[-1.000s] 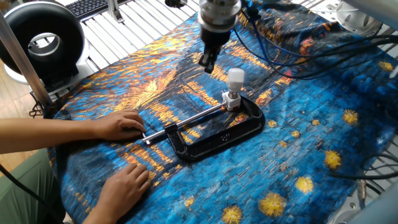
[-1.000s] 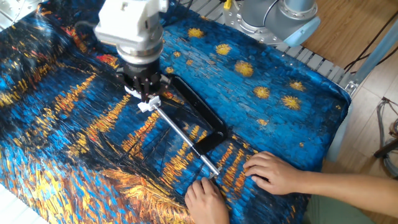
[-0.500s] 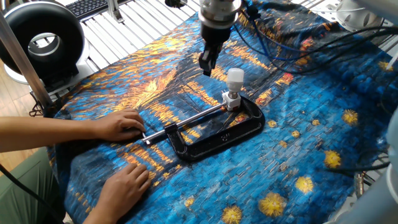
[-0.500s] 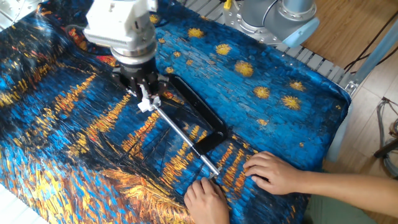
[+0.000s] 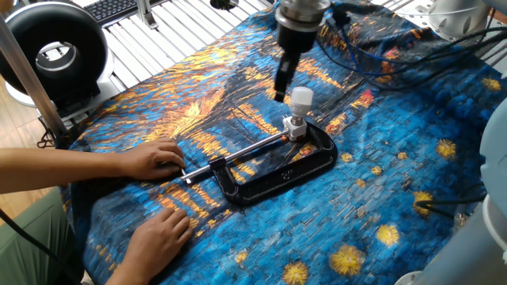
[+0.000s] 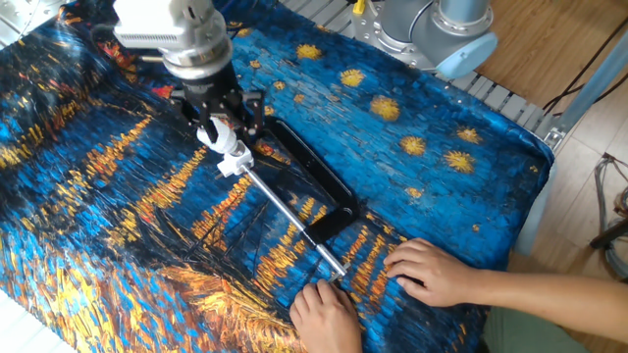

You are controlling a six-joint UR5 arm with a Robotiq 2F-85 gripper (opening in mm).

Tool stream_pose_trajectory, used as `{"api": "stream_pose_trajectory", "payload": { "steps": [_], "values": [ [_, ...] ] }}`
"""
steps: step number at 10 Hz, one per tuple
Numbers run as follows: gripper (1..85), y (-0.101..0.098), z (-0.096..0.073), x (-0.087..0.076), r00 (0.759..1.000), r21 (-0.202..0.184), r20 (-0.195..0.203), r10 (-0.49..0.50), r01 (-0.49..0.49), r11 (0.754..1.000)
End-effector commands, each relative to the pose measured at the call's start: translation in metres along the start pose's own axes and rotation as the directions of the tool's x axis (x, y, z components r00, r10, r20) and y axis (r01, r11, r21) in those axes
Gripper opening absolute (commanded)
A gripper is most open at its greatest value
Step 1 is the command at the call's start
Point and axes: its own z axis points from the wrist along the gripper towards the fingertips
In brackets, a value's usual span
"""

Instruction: Install the light bulb by rotating it

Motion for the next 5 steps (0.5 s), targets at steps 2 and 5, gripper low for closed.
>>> {"api": "stream_pose_trajectory", "payload": {
  "steps": [2, 5],
  "values": [
    [55.0, -0.018, 0.001, 0.031, 1.000, -0.005, 0.007, -0.012, 0.012, 1.000],
    [54.3, -0.022, 0.008, 0.036, 0.999, -0.015, 0.022, -0.025, 0.025, 1.000]
  ]
}}
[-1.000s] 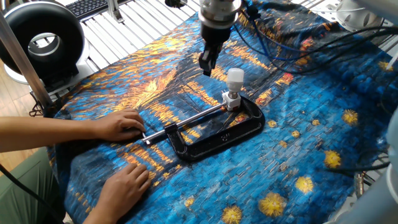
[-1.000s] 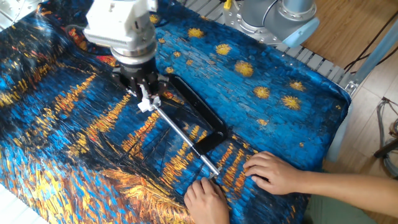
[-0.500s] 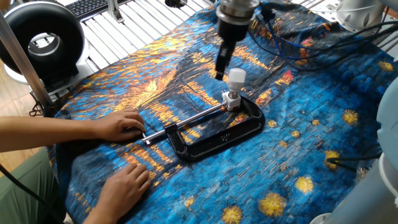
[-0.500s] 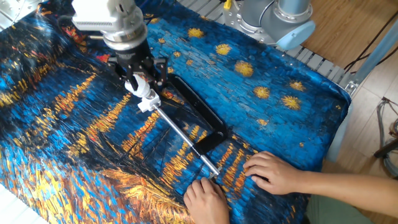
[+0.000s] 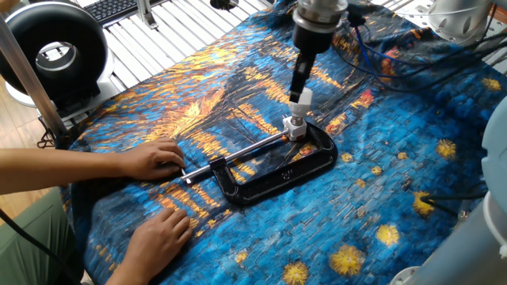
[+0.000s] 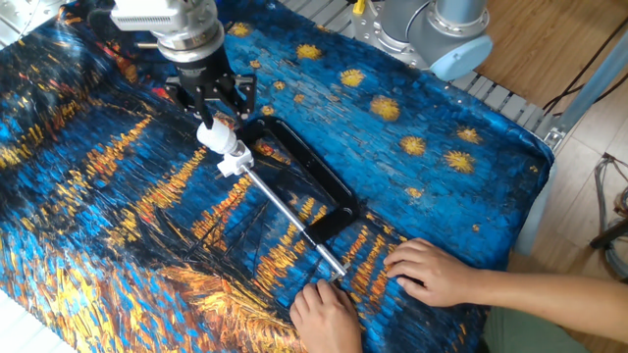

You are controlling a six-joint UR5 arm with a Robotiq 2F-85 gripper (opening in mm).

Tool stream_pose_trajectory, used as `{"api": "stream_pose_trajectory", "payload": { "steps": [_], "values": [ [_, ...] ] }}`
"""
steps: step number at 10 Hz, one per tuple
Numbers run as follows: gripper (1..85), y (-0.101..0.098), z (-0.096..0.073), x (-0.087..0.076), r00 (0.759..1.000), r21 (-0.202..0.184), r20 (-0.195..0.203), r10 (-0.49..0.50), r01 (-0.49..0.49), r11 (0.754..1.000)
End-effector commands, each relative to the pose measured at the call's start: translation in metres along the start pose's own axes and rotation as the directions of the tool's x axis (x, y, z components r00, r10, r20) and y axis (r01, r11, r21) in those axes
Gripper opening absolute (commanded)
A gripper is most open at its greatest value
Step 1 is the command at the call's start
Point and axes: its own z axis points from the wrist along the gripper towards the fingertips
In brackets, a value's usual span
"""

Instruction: Install the light bulb by rotating it

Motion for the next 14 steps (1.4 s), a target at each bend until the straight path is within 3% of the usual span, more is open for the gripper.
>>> {"api": "stream_pose_trajectory", "payload": {
  "steps": [1, 3, 5, 7, 8, 9, 10, 11, 14],
  "values": [
    [54.3, -0.004, 0.000, 0.006, 1.000, -0.002, 0.008, -0.004, 0.004, 1.000],
    [53.0, -0.010, -0.008, 0.009, 0.998, 0.052, -0.017, 0.059, -0.058, 0.997],
    [51.7, -0.017, -0.009, 0.004, 0.994, 0.077, 0.010, 0.105, -0.105, 0.991],
    [52.7, -0.041, -0.012, 0.005, 0.991, 0.170, 0.021, 0.132, -0.133, 0.976],
    [49.3, -0.042, -0.012, 0.004, 0.988, 0.172, 0.026, 0.155, -0.157, 0.972],
    [50.7, -0.037, -0.011, 0.007, 0.995, 0.157, 0.003, 0.103, -0.102, 0.982],
    [56.7, -0.039, -0.014, 0.017, 0.998, 0.125, -0.043, 0.035, -0.029, 0.992],
    [62.3, -0.053, -0.020, 0.027, 0.997, 0.110, -0.076, -0.006, 0.014, 0.994],
    [65.3, -0.048, -0.012, 0.014, 0.999, 0.017, -0.040, -0.017, 0.017, 1.000]
  ]
}}
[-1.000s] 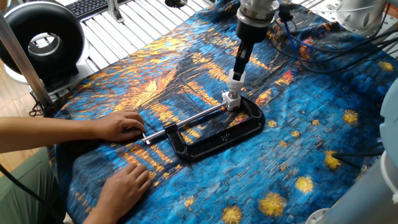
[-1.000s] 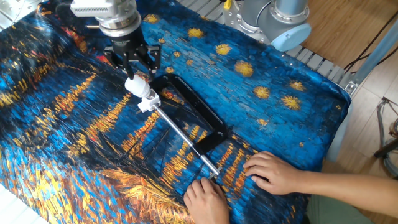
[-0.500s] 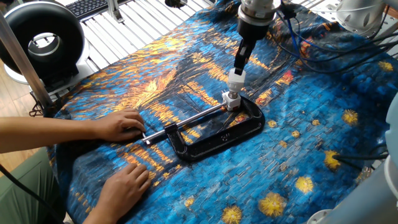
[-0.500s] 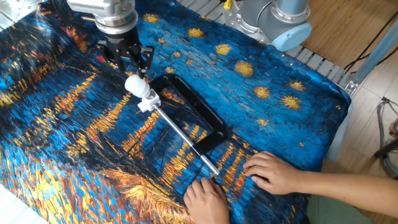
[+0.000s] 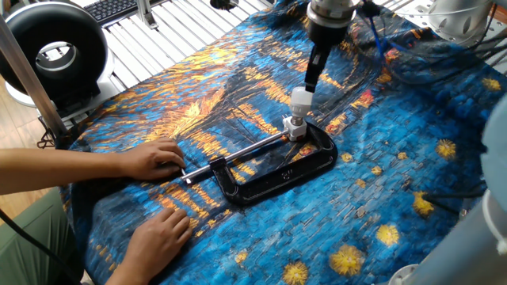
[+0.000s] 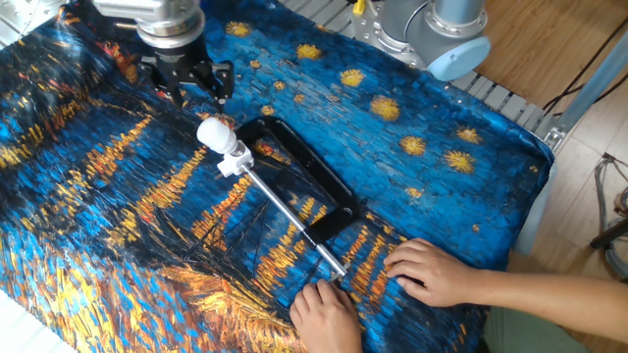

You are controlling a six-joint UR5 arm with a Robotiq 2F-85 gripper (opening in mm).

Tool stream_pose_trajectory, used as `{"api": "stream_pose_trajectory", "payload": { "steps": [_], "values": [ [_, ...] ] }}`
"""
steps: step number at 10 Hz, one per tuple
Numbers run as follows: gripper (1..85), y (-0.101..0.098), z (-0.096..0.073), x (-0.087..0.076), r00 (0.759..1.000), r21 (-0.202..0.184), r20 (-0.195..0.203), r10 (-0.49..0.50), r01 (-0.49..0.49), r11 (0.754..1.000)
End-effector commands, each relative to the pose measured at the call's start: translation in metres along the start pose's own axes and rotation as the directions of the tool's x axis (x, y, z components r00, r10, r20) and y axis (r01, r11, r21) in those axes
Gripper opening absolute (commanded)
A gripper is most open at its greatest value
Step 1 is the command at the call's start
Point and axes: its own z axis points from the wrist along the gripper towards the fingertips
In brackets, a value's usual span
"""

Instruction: Install the light bulb by rotating it

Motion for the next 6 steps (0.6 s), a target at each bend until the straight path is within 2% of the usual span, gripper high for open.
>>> {"api": "stream_pose_trajectory", "payload": {
  "steps": [1, 2, 4, 5, 6],
  "values": [
    [65.3, 0.011, 0.002, -0.008, 1.000, -0.111, 0.019, -0.002, 0.004, 0.994],
    [65.3, 0.027, 0.003, -0.015, 0.999, -0.168, 0.034, 0.009, -0.004, 0.986],
    [65.3, 0.028, 0.010, -0.020, 0.999, -0.196, 0.043, -0.022, 0.030, 0.980],
    [65.3, 0.022, 0.016, -0.021, 0.998, -0.183, 0.043, -0.046, 0.053, 0.982],
    [65.3, 0.020, 0.020, -0.023, 0.998, -0.192, 0.052, -0.047, 0.056, 0.980]
  ]
}}
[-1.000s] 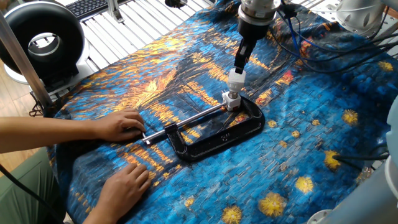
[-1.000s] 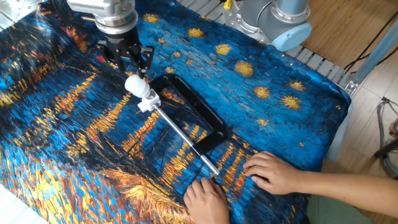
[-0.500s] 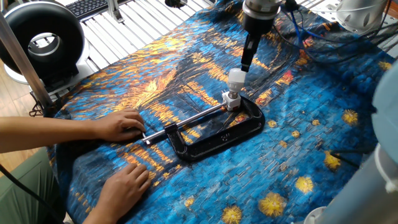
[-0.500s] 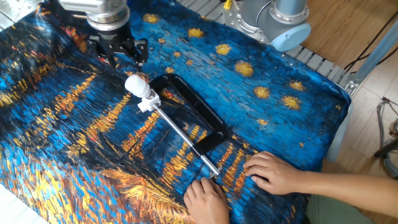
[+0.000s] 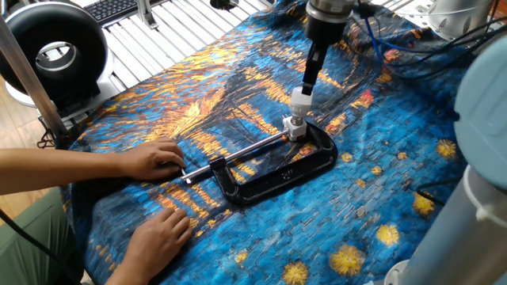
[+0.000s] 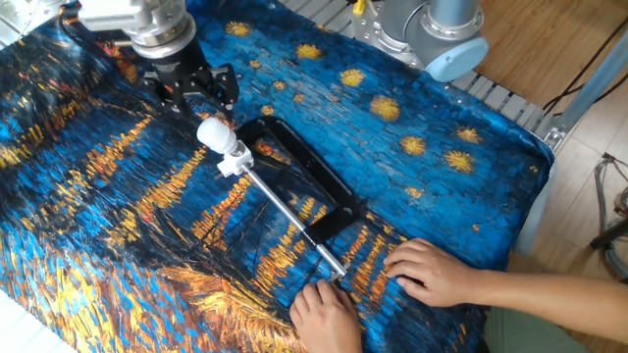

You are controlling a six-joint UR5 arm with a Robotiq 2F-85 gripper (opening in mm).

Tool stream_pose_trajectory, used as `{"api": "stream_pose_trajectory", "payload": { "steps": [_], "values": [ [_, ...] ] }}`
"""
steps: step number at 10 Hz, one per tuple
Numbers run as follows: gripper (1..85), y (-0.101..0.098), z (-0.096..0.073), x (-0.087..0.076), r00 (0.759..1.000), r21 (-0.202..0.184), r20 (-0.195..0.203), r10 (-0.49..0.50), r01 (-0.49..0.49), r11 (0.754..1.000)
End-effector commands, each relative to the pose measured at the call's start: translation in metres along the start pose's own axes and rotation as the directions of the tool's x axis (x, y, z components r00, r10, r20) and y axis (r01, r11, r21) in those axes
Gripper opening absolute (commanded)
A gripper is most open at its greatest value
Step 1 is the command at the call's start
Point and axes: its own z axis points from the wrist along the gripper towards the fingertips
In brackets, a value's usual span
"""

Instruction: Install the light bulb by rotating it

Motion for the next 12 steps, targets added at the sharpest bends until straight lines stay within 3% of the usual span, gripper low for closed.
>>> {"api": "stream_pose_trajectory", "payload": {
  "steps": [1, 6, 10, 12],
  "values": [
    [65.3, -0.002, 0.009, -0.008, 0.999, -0.040, 0.023, -0.030, 0.031, 0.999],
    [65.3, 0.006, 0.018, -0.015, 0.997, -0.100, 0.052, -0.062, 0.066, 0.993],
    [65.7, -0.013, 0.028, -0.006, 0.991, -0.094, 0.060, -0.116, 0.121, 0.988],
    [65.7, -0.014, 0.030, -0.007, 0.992, -0.091, 0.065, -0.111, 0.117, 0.989]
  ]
}}
